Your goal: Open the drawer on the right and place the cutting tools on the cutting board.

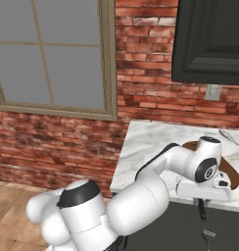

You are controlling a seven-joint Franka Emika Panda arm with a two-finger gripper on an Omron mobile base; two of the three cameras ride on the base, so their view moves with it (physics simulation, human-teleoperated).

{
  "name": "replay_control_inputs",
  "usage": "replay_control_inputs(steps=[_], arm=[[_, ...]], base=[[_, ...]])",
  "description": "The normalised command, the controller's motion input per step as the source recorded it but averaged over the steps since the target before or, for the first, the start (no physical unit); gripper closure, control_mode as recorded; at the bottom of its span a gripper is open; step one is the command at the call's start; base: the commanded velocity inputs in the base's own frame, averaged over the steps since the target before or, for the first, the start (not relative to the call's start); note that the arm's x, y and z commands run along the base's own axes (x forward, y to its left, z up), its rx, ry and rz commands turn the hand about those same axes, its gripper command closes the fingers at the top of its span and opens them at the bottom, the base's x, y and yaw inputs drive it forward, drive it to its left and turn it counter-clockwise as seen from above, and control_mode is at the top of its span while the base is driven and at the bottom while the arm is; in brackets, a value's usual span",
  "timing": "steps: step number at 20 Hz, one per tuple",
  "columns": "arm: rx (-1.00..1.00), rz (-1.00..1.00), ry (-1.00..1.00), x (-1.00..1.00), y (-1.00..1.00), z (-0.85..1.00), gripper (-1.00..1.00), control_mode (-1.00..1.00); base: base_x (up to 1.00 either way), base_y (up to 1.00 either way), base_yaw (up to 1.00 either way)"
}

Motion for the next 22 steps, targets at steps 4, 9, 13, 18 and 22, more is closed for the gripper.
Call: replay_control_inputs(steps=[4,9,13,18,22], arm=[[0.05,-0.13,0.0,0.21,-0.01,0.09,1.0,-1.0],[0.05,-0.17,0.0,0.4,-0.01,0.08,1.0,-1.0],[0.0,-0.16,0.0,0.34,0.0,0.0,1.0,-1.0],[0.0,-0.13,0.0,0.33,0.0,0.0,1.0,-1.0],[0.0,-0.15,0.0,0.45,0.0,0.0,1.0,-1.0]], base=[[0.0,0.0,0.0],[0.0,0.0,0.0],[0.0,0.0,0.0],[0.0,0.0,0.0],[0.0,0.0,0.0]])
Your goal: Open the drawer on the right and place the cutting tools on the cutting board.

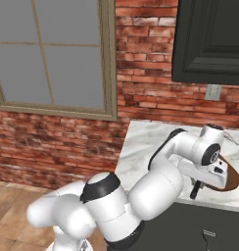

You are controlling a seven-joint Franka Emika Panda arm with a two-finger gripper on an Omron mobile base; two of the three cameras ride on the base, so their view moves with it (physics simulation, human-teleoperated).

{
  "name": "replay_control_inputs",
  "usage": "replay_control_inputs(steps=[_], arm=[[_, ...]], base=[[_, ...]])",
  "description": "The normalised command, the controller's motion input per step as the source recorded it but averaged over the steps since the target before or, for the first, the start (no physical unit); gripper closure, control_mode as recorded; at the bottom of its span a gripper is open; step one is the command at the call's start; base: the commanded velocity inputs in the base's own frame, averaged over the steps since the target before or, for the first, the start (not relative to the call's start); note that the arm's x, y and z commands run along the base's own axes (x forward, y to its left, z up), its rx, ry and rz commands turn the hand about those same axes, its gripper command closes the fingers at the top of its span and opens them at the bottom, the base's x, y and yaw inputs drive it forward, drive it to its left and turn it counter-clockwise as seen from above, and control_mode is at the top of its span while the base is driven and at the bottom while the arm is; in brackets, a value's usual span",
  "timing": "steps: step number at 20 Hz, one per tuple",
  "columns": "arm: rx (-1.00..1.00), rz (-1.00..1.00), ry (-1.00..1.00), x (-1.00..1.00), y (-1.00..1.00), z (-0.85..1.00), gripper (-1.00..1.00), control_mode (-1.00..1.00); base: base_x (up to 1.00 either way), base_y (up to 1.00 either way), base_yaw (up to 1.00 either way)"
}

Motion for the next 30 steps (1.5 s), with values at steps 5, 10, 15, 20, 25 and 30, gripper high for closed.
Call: replay_control_inputs(steps=[5,10,15,20,25,30], arm=[[0.0,-0.19,0.01,0.41,0.0,0.0,1.0,-1.0],[0.0,-0.19,0.01,0.29,0.0,0.07,1.0,-1.0],[0.0,-0.19,0.0,0.22,0.1,0.08,1.0,-1.0],[-0.03,-0.19,0.0,0.18,0.4,0.1,1.0,-1.0],[-0.05,-0.13,0.0,0.09,0.56,0.07,1.0,-1.0],[-0.06,-0.08,0.0,0.0,0.6,0.06,1.0,-1.0]], base=[[0.0,0.0,0.0],[0.0,0.0,0.0],[0.0,0.0,0.0],[0.0,0.0,0.0],[0.0,0.0,0.0],[0.0,0.0,0.0]])
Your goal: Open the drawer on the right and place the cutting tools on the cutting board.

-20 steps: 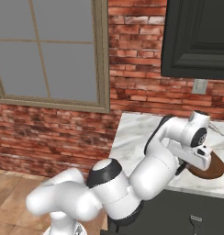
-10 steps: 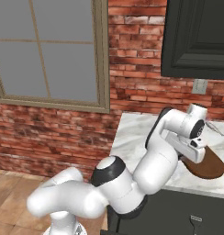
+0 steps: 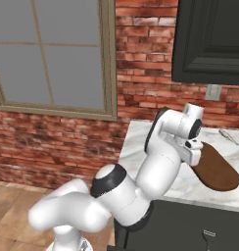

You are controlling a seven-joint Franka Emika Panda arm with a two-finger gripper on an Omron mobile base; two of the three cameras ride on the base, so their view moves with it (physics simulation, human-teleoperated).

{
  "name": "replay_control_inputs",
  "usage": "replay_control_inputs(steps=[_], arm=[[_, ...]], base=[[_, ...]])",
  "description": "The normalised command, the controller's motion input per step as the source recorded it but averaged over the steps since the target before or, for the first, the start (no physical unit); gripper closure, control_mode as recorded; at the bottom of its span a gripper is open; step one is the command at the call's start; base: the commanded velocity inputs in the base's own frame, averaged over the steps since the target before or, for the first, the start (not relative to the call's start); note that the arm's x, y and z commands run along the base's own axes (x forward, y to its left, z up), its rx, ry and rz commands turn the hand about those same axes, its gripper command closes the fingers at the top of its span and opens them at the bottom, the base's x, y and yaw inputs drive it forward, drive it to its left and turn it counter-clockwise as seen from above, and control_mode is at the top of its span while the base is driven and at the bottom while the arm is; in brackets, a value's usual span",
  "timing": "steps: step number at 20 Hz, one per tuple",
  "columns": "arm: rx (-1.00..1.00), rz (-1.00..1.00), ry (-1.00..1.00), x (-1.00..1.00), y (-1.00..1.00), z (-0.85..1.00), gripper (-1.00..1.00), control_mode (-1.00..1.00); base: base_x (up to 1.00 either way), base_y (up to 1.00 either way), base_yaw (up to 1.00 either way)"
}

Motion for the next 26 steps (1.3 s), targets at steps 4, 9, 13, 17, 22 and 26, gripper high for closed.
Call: replay_control_inputs(steps=[4,9,13,17,22,26], arm=[[-0.06,-0.09,0.0,0.0,0.58,0.12,1.0,-1.0],[-0.05,-0.09,0.0,0.11,0.5,0.07,1.0,-1.0],[-0.04,-0.09,0.01,0.16,0.48,0.03,1.0,-1.0],[-0.04,-0.08,0.03,0.18,0.46,0.02,1.0,-1.0],[0.0,-0.04,0.11,0.31,0.1,0.0,1.0,-1.0],[0.0,0.0,0.07,0.35,0.0,0.0,1.0,-1.0]], base=[[0.0,0.0,0.0],[0.0,0.0,0.0],[0.0,0.0,0.0],[0.0,0.0,0.0],[0.0,0.0,0.0],[0.0,0.0,0.0]])
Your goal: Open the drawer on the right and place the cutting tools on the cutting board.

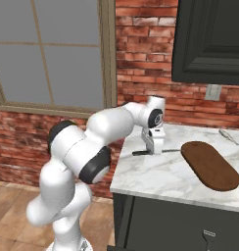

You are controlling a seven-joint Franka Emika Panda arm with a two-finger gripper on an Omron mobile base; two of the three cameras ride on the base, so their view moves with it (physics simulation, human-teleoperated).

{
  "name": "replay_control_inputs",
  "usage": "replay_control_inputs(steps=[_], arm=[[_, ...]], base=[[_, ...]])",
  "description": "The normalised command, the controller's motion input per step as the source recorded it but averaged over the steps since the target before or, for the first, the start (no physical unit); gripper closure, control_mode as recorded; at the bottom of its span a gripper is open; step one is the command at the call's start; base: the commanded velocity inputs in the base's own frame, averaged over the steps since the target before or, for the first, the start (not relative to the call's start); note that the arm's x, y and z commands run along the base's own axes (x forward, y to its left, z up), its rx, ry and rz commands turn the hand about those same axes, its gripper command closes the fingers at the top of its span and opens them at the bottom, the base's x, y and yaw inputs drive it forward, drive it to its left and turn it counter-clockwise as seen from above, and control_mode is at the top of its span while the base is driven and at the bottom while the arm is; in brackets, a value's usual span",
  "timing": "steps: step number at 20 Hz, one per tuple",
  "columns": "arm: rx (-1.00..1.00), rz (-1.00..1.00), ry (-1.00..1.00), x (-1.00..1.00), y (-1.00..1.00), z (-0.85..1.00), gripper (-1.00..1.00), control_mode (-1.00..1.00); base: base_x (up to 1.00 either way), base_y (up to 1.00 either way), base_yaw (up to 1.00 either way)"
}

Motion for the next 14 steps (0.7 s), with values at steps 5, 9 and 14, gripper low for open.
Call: replay_control_inputs(steps=[5,9,14], arm=[[0.0,0.0,0.01,0.18,0.0,0.0,1.0,-1.0],[0.0,0.0,0.0,0.04,-0.01,0.0,1.0,-1.0],[0.0,0.0,0.02,0.0,-0.08,0.0,1.0,-1.0]], base=[[0.0,0.0,0.0],[0.0,0.0,0.0],[0.0,0.0,0.0]])
